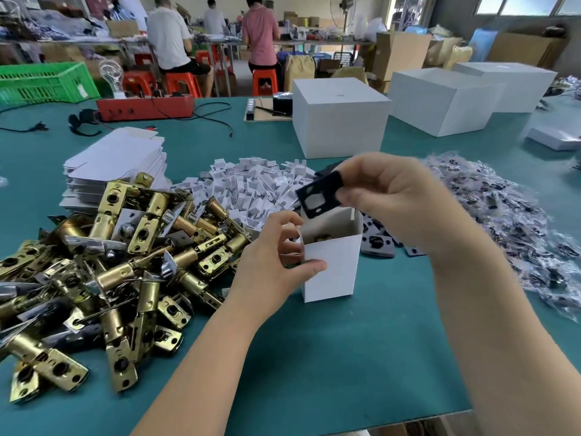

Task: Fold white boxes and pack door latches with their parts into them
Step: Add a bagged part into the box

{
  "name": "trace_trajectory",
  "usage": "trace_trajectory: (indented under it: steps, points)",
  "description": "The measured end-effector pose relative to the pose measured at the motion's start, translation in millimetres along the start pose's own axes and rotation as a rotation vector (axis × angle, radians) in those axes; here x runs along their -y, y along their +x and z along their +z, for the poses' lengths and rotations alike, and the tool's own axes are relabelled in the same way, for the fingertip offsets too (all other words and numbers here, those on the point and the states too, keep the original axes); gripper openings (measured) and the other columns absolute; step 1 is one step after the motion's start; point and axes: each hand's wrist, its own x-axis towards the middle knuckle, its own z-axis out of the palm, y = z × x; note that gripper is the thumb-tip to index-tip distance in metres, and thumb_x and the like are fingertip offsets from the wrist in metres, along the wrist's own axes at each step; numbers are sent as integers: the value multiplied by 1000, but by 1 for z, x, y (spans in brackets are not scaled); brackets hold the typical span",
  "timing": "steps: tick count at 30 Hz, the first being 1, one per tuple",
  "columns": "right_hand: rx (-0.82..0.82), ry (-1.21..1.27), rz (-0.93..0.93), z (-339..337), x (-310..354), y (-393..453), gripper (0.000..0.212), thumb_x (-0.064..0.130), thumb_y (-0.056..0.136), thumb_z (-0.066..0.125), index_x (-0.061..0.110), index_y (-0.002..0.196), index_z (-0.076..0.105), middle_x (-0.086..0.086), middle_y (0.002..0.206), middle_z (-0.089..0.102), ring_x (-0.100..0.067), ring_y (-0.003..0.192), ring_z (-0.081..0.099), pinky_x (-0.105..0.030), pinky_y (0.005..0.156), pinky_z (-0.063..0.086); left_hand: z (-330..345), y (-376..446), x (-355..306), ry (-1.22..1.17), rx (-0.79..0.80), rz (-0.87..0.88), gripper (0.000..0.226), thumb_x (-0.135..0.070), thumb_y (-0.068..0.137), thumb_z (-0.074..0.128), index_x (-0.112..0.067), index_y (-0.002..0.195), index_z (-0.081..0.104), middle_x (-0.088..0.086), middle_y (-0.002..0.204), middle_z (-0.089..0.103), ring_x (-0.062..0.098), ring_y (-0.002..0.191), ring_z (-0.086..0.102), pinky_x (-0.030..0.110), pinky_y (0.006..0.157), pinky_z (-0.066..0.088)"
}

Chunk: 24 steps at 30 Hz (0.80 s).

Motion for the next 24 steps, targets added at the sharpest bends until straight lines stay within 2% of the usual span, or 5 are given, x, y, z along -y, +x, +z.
trace_trajectory:
  steps: [6,11,14,18,24]
  points:
    - [274,-443,75,3,-6,17,18,9,92,59,22,100,69,1,90,69,-18,85,62,-42,81,51,0,1,-2,-92,-8,-48,67,-17,72,87,-64,96,46,-7,106,69,4,86,70,18,75,56]
    - [271,-508,96,-4,-12,22,22,11,94,56,25,108,67,18,82,62,6,72,55,-16,67,44,0,2,-3,-109,5,-41,66,-12,73,85,-62,94,47,-8,106,67,6,89,69,24,80,57]
    - [249,-505,102,-6,-17,22,26,11,94,56,27,115,62,16,95,64,4,82,57,-17,73,45,1,3,-2,-125,8,-39,62,-8,75,84,-54,98,49,-6,104,70,11,90,70,28,80,57]
    - [286,-515,84,-8,-21,18,25,11,92,59,33,103,63,22,92,61,13,83,56,0,71,39,1,3,-2,-97,-6,-31,61,-13,75,84,-56,99,49,-7,104,67,9,88,69,25,78,56]
    - [352,-500,46,-6,-23,8,25,7,90,60,31,95,65,23,90,62,9,86,57,-6,74,42,1,2,0,-74,-12,-14,64,-15,75,84,-61,99,47,-2,107,67,9,89,69,31,79,57]
